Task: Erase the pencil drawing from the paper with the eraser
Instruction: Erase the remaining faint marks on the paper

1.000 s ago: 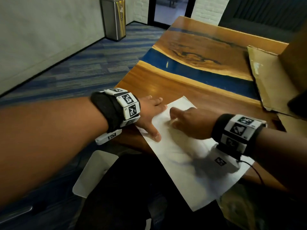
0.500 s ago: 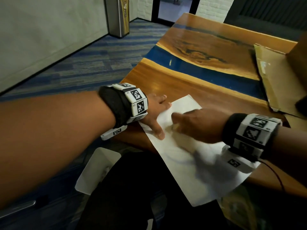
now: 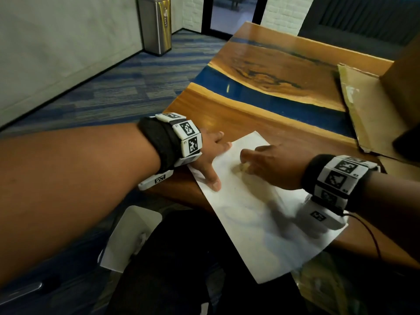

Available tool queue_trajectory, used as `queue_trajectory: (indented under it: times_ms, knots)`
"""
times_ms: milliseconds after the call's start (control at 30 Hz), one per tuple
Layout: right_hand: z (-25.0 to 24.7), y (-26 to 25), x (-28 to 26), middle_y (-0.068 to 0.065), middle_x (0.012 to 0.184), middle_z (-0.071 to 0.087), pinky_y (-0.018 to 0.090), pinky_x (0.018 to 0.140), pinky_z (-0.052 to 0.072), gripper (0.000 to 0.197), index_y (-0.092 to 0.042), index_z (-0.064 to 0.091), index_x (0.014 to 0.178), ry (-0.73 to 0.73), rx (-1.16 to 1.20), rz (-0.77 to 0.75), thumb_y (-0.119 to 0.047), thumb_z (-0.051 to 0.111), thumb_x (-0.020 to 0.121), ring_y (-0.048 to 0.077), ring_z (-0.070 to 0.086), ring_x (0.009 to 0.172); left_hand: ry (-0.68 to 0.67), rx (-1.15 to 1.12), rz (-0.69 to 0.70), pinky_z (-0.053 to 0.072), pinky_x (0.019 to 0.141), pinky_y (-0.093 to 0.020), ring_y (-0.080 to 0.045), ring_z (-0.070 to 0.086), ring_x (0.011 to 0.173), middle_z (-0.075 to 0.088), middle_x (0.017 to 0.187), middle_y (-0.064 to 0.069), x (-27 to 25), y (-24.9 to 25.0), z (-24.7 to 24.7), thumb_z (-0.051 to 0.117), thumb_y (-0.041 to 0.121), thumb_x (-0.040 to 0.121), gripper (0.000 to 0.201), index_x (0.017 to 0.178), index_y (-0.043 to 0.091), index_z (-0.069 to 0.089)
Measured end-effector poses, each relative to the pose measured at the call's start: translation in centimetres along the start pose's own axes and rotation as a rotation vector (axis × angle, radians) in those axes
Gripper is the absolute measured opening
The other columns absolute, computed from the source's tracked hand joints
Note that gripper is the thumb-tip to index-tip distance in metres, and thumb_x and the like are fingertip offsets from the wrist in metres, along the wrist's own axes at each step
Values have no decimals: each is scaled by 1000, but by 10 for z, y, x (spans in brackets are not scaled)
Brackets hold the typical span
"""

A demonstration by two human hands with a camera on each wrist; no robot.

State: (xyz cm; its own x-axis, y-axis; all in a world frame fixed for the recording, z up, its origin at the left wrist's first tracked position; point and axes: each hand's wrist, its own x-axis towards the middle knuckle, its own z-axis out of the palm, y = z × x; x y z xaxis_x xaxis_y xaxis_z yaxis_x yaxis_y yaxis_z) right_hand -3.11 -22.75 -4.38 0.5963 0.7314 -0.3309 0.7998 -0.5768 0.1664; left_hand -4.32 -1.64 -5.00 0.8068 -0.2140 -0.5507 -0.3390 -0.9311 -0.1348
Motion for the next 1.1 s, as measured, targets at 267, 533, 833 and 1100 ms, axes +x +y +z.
queue_trajectory:
  times_ms: [267, 533, 833, 1100]
  knots:
    - [-1, -10, -7, -3, 102, 56, 39, 68, 52, 22, -36, 35, 121, -12, 21, -29, -47, 31, 102, 23, 55, 78, -11, 14, 3, 13, 118, -58, -42, 2, 151, -14, 167, -4, 0, 1, -1, 61, 87, 64, 131, 158, 32, -12]
    - [-1, -32, 9, 3, 102, 62, 38, 69, 51, 23, -33, 32, 120, -7, 82, 5, -48, 31, 103, 28, 59, 83, -3, 11, 10, 14, 118, -58, -44, 2, 151, -14, 167, -6, -1, 0, 1, 62, 87, 64, 130, 158, 32, -10]
    - [-3, -18, 15, 5, 101, 63, 47, 76, 55, 23, -34, 33, 121, -63, 102, 38, -48, 31, 102, 28, 61, 83, -8, 24, 5, 13, 118, -58, -43, 1, 151, -15, 167, -6, -3, 2, -2, 62, 85, 66, 128, 158, 33, -11]
    - [2, -14, 4, -3, 100, 59, 43, 77, 53, 21, -34, 36, 117, -80, 164, -15, -48, 35, 102, 22, 58, 86, -20, 24, 11, 11, 118, -58, -43, 0, 151, -15, 167, -5, -2, 0, -2, 63, 84, 66, 128, 158, 35, -12]
